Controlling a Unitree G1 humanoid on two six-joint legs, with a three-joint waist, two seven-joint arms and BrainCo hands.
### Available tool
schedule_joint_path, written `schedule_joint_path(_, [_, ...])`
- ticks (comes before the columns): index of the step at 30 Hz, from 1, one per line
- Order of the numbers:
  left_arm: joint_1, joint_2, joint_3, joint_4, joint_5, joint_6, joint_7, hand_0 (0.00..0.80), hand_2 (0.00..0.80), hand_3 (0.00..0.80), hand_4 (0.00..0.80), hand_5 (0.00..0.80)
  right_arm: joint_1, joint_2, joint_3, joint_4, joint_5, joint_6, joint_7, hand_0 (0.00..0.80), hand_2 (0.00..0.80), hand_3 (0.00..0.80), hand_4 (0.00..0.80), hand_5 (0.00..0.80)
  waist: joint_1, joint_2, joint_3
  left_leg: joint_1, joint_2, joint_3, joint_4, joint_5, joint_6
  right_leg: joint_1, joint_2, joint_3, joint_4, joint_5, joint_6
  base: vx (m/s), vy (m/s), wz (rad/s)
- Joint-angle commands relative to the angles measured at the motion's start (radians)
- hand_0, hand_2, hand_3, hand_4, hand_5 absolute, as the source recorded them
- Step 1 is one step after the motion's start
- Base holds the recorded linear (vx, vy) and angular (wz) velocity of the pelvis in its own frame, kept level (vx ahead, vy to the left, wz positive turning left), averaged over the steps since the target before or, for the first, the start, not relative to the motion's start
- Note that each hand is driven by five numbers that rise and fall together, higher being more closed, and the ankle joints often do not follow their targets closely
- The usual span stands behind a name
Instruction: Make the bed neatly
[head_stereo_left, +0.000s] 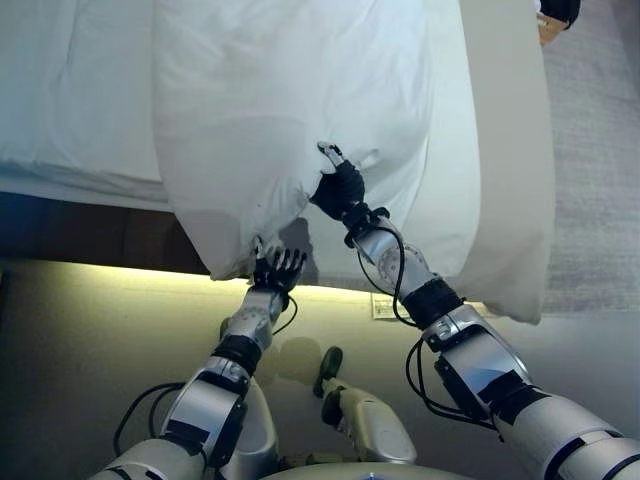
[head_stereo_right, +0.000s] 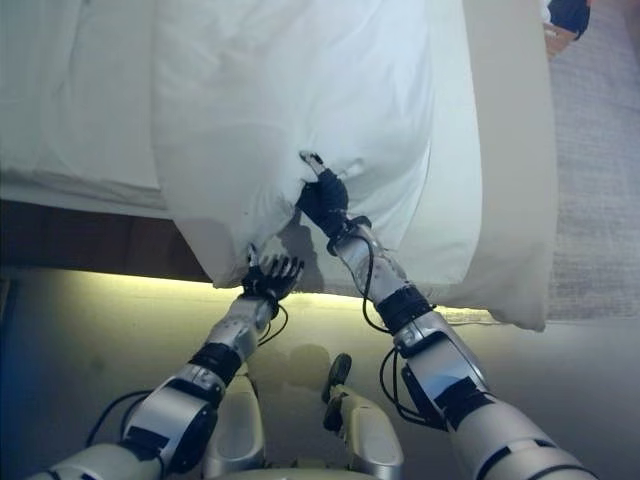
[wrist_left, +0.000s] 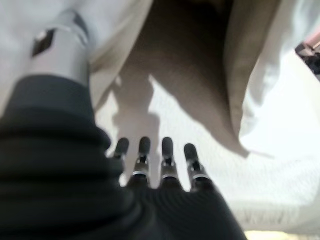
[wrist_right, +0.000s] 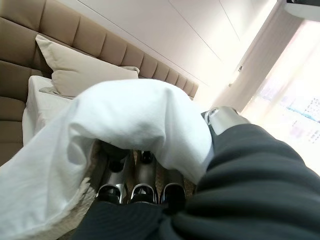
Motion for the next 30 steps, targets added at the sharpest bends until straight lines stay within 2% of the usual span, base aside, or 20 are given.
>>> schedule_joint_path(1, [-0.097, -0.052, -0.019, -0.057, -0.014, -0.028, -0.056, 0.0, 0.0, 0.0, 0.0, 0.0, -0.002, 0.054, 0.031, -0.239, -0.008, 0.01, 0.065, 0.8, 0.8, 0.8, 0.8, 0.8, -0.034, -0.006, -0.051, -0.008, 0.04, 0.015, 0.066, -0.069, 0.006, -0.064, -0.113, 0.047, 0.05, 0.026, 0.069, 0.0, 0.081, -0.08])
schedule_joint_path(16, [-0.178, -0.014, 0.082, -0.181, -0.014, -0.135, -0.111, 0.0, 0.0, 0.0, 0.0, 0.0, 0.089, 0.026, 0.054, -0.309, -0.039, 0.064, 0.064, 0.8, 0.8, 0.8, 0.8, 0.8, -0.06, 0.006, -0.064, -0.003, 0.019, 0.023, 0.064, -0.081, 0.007, -0.085, -0.134, 0.053, 0.075, 0.007, 0.07, 0.008, 0.05, -0.04])
schedule_joint_path(22, [-0.167, -0.029, 0.12, -0.239, -0.014, -0.229, -0.14, 0.0, 0.0, 0.0, 0.0, 0.0, 0.119, 0.018, 0.034, -0.31, -0.043, 0.049, 0.059, 0.8, 0.8, 0.8, 0.8, 0.8, -0.05, -0.001, -0.069, -0.001, 0.012, 0.009, 0.058, -0.089, 0.011, -0.078, -0.135, 0.04, 0.074, 0.0, 0.072, 0.0, 0.0, 0.0])
schedule_joint_path(26, [-0.143, -0.053, 0.13, -0.277, -0.014, -0.293, -0.16, 0.0, 0.0, 0.0, 0.0, 0.0, 0.133, 0.024, 0.011, -0.288, -0.048, 0.014, 0.053, 0.8, 0.8, 0.8, 0.8, 0.8, -0.029, -0.015, -0.076, 0.0, 0.011, -0.006, 0.053, -0.095, 0.013, -0.066, -0.136, 0.018, 0.072, -0.002, 0.077, 0.038, -0.07, 0.05])
schedule_joint_path(30, [-0.125, -0.055, 0.134, -0.281, -0.014, -0.304, -0.175, 0.0, 0.0, 0.0, 0.0, 0.0, 0.145, 0.02, -0.016, -0.253, -0.022, -0.003, 0.054, 0.8, 0.8, 0.8, 0.8, 0.8, -0.014, -0.032, -0.081, 0.005, 0.016, -0.02, 0.049, -0.099, 0.014, -0.053, -0.13, 0.002, 0.072, -0.003, 0.08, 0.046, -0.107, 0.14])
